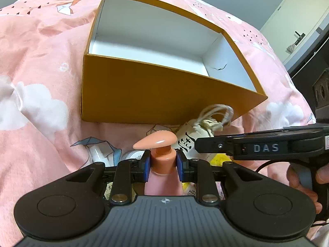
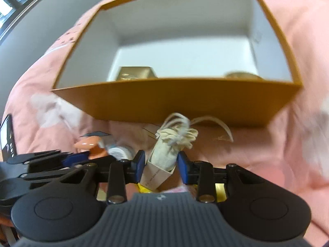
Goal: Organize rigid objects
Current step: 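Grasp the pink pump bottle with the left tool while the right tool grasps the white soap box, then lift both held items and carry them over the orange box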
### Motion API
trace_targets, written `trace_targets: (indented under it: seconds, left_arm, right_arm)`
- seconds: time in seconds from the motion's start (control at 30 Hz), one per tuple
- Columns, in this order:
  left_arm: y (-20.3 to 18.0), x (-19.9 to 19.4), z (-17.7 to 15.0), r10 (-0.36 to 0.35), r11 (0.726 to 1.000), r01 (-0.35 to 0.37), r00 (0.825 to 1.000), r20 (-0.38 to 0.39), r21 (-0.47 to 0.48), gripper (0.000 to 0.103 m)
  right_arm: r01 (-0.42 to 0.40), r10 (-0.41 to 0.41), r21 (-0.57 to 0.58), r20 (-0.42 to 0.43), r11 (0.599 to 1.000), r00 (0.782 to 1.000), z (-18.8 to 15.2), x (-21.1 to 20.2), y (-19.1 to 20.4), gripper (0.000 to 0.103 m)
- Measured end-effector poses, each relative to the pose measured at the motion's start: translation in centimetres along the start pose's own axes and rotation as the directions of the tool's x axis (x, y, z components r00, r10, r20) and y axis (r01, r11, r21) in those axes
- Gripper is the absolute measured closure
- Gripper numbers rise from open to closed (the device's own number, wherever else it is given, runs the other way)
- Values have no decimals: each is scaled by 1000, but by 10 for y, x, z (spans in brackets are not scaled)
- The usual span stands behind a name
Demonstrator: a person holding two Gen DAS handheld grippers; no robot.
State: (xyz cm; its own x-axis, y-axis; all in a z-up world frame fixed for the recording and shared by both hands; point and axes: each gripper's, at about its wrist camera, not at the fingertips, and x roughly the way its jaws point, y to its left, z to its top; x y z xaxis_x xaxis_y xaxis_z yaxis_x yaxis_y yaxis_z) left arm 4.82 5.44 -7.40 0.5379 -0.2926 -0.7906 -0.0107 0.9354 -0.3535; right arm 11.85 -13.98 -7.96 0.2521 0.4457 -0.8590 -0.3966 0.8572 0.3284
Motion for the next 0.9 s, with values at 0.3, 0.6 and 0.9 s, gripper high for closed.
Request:
trace_targets:
  seconds: [0.3, 0.6, 0.9]
  left_arm:
    - [4, 11, 2, -16, 1000, 15, 1000, -25, -25, 74]
    - [-5, -1, 0, -5, 1000, 5, 1000, 6, 29, 75]
    - [-25, -29, 5, -27, 996, 16, 993, 113, 93, 75]
  right_arm:
    - [-38, 49, 138, -73, 990, 996, 6, 28, -22, 70]
    - [-63, 69, 117, -46, 991, 997, 3, 11, -23, 77]
    - [-62, 60, 33, 41, 998, 997, 3, -28, -15, 77]
